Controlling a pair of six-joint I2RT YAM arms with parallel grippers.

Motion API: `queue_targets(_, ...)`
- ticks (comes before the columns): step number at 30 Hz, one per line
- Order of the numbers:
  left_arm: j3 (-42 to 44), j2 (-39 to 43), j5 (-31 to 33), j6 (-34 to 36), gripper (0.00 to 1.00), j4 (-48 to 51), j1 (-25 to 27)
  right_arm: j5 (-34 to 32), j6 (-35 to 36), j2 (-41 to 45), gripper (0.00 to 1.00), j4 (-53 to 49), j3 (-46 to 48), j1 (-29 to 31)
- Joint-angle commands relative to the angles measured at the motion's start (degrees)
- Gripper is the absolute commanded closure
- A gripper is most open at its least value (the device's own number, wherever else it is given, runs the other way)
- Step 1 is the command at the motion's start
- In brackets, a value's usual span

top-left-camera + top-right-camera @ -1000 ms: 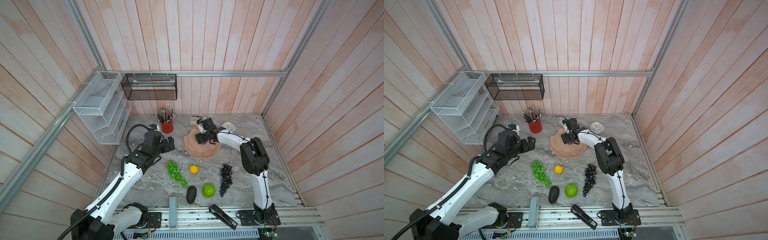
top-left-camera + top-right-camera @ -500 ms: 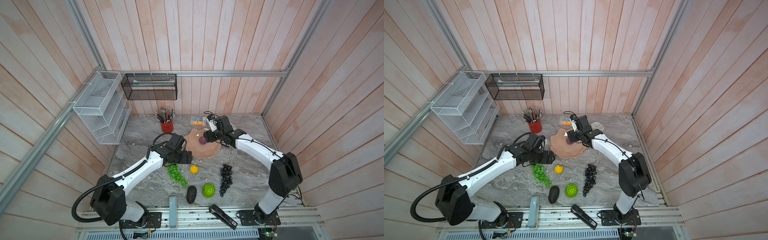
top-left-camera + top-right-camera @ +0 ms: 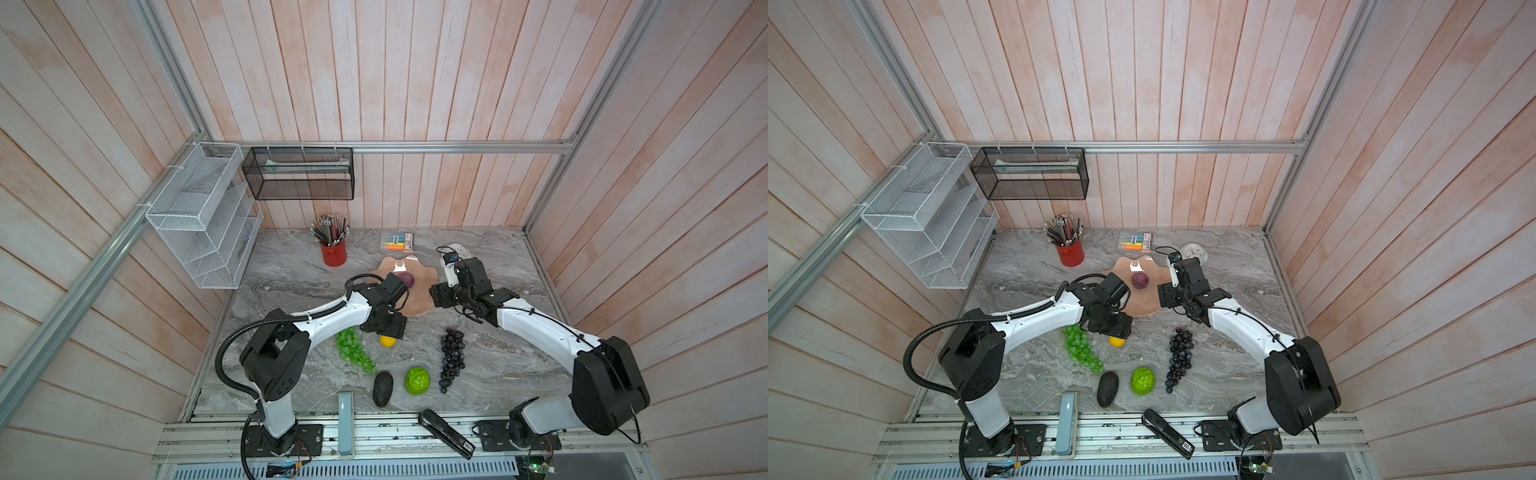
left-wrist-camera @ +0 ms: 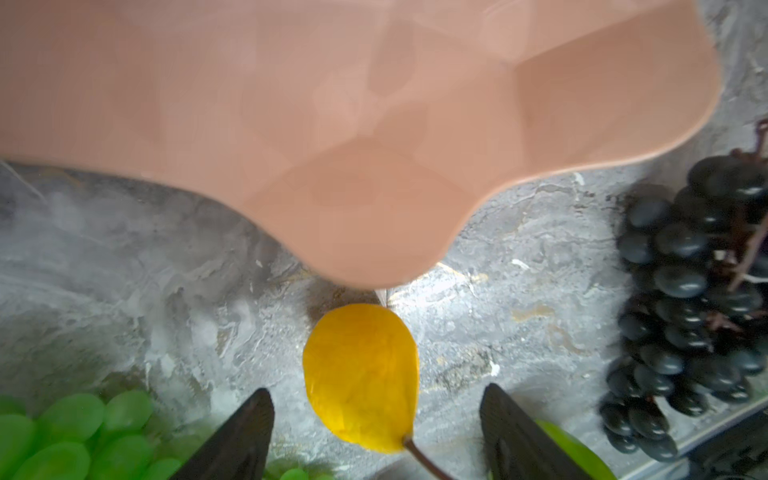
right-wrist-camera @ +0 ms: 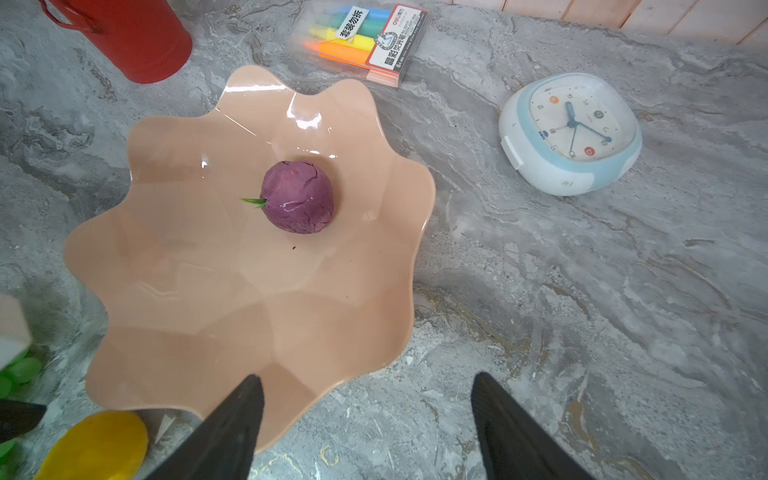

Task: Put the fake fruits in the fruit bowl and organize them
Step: 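Grasp the yellow pear with the left gripper while the right gripper withdraws, then carry the yellow pear with the left gripper into the bowl beside the purple fruit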

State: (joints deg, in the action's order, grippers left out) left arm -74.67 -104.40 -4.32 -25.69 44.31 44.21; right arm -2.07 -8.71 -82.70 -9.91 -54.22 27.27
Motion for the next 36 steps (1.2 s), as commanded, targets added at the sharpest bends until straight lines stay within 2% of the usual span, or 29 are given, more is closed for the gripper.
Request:
queue_targets(1, -0.6, -1.5, 2.0, 0.5, 0.2, 0.6, 0.5, -0.1, -0.9, 1.1, 0.2, 2.2, 1.0, -0.6)
queue_targets(7, -0.3, -3.8, 2.7, 1.0, 0.21, -0.1, 0.5, 1.0, -1.1, 0.5, 0.21, 2.8, 1.6, -1.2)
queue_targets(10, -0.1, -4.3, 2.8, 1.3, 0.25, -0.4, 0.5, 1.0, -1.0, 0.3, 0.21, 3.0, 1.7, -1.3)
queue_targets(16, 1.2, -4.9, 2.1, 0.8, 0.39, -2.1, 0.5, 1.3, -0.9, -0.2, 0.21, 2.7, 1.4, -1.4)
queue_targets(20, 1.6, -5.2, 1.2, 0.9, 0.45, -2.3, 0.5, 1.4, -0.9, -0.5, 0.21, 2.7, 1.4, -1.4)
queue_targets(24, 2.1, -4.2, 0.8, 0.6, 0.64, -2.3, 0.4, 1.5, -0.6, -0.6, 0.22, 2.2, 1.0, -1.4)
queue_targets(28, 2.6, -1.9, -0.2, 0.6, 0.65, -2.1, -0.2, 1.5, -0.6, -0.4, 0.22, 2.3, 1.0, -1.4)
queue_targets(30, 2.9, -0.2, -1.5, 0.5, 0.69, -1.8, -1.0, 1.5, -0.4, -0.3, 0.22, 2.0, 0.7, -1.4)
queue_targets(36, 0.8, 7.3, -5.6, 0.2, 0.69, 0.7, -3.7, 1.6, -0.4, 1.3, 0.22, 1.3, 0.8, -1.4)
